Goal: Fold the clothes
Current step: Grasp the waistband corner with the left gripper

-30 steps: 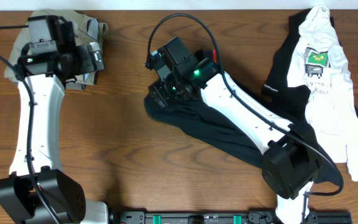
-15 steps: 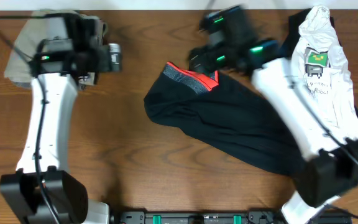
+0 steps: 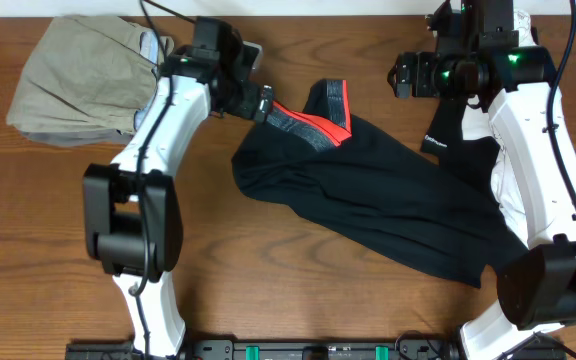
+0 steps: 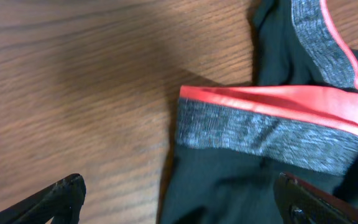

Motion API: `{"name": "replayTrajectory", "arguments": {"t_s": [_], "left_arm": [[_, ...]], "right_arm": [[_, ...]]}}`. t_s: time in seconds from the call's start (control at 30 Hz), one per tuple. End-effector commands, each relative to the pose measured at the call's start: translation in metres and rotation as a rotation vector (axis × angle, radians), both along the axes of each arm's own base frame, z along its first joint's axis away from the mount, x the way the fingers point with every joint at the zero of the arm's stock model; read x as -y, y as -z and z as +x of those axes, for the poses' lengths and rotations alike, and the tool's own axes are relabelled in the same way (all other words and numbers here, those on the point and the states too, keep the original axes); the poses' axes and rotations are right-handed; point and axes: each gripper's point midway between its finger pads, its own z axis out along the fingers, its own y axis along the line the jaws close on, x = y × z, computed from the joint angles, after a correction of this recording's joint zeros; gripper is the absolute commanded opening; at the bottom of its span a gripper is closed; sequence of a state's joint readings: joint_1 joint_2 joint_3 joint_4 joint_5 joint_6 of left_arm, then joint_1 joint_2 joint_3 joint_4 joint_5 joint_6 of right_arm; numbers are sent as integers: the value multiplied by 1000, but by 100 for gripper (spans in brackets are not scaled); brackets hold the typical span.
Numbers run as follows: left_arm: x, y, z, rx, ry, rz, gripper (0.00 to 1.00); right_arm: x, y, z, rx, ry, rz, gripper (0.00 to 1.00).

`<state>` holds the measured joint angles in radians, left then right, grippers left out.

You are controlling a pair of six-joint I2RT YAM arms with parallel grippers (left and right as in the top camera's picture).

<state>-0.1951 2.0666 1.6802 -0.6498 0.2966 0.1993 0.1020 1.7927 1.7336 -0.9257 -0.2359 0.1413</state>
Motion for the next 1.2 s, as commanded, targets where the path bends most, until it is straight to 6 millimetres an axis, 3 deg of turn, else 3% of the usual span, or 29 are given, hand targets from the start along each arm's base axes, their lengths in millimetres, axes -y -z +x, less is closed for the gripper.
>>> {"name": "replayTrajectory", "arguments": {"t_s": [0.0,0.33,0.67,0.93,1.07,1.17], "left_arm": [[6,0,8,34,56,15,98],[37,35,4,34,218,57,96],[39,62,11,19,217,60,94],[40,73,15,25,217,59,84],[40,77,12,11,219,60,70],[41,78,9,1,222,62,69]], "right_arm": [[-1,-3,-2,6,-27,-1,91],[1,-2,-2,6,-20,-14,91],[1,-2,-3,3,-20,-14,91],[1,-1,-3,0,-20,-15,91],[1,2,-4,-5,-20,-16,91],[1,4,-4,-10,-20,-16,91]]}}
